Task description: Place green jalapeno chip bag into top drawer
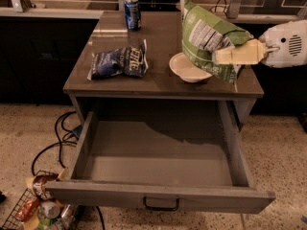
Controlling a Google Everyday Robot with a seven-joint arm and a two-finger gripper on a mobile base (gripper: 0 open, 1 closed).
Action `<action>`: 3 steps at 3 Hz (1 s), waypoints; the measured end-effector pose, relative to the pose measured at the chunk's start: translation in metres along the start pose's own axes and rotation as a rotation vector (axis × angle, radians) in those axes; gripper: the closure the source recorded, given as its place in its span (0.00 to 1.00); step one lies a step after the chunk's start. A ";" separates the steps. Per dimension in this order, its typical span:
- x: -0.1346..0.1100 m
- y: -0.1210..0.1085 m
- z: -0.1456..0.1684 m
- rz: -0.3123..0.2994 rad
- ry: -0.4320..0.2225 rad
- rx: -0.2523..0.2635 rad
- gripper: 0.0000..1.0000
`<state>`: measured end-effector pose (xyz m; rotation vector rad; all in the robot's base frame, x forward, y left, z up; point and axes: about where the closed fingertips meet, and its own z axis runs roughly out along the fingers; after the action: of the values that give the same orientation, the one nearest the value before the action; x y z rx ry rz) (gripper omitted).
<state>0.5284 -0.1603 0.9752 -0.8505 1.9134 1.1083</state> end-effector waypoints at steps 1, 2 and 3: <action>0.000 0.000 0.000 0.000 0.000 0.000 1.00; 0.009 -0.001 0.009 0.006 0.019 -0.022 1.00; 0.037 0.008 0.025 0.001 0.068 -0.064 1.00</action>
Offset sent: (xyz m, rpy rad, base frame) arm -0.0043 0.0125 -0.0325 -0.0099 0.0474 0.0605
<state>0.5102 -0.1403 0.9385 -0.9330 1.9435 1.1598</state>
